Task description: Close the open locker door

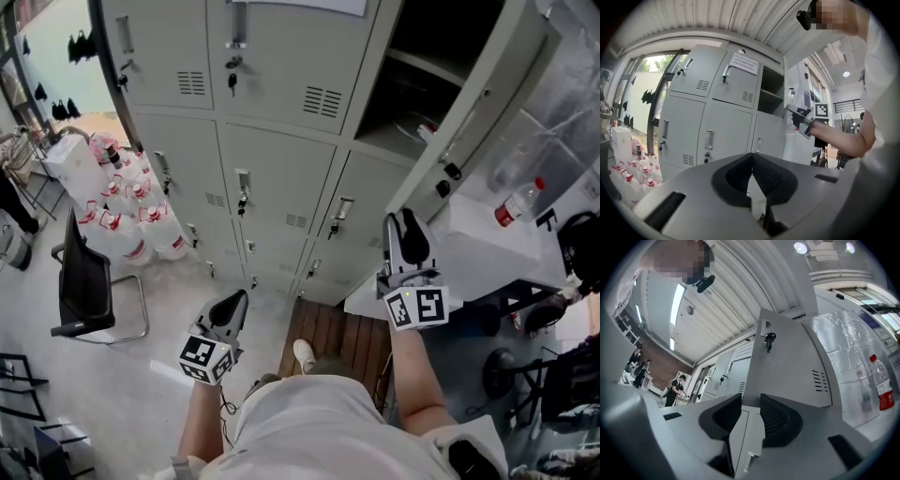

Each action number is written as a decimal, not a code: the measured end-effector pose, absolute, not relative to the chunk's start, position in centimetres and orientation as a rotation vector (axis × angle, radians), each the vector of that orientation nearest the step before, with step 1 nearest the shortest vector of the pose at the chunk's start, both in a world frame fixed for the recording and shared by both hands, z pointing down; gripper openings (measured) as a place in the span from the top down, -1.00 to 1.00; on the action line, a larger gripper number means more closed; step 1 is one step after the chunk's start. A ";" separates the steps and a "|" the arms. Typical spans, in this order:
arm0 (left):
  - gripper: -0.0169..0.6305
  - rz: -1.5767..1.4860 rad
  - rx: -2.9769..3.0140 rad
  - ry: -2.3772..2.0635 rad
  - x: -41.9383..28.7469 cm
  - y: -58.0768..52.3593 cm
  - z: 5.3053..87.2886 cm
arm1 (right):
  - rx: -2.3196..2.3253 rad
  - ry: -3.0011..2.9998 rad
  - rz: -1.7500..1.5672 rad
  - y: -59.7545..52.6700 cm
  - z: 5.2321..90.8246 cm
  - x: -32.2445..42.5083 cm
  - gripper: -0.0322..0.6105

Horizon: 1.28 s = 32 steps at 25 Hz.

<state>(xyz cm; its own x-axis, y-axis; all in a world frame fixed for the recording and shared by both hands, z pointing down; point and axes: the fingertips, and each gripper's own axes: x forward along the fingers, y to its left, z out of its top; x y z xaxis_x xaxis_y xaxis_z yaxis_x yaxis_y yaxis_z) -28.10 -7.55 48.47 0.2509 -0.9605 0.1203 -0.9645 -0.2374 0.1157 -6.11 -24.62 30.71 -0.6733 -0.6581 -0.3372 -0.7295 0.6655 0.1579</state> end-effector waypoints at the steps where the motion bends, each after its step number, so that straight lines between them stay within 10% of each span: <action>1: 0.94 0.035 2.346 -1.832 -28.2 -7.8 48.4 | -1.123 2.636 0.435 -24.9 30.7 -6.6 0.49; 32: 0.94 0.055 2.190 -1.979 -30.9 -13.8 49.1 | -1.040 2.623 0.361 -35.8 30.0 -11.6 0.76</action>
<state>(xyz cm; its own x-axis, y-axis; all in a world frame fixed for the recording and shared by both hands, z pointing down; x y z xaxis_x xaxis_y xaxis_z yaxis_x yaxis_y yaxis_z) -30.94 -13.85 49.08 0.1090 -0.9821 0.1537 -0.9891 -0.0918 0.1149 -11.61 -35.83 29.97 -0.6950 -0.6220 -0.3607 -0.6964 0.7072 0.1222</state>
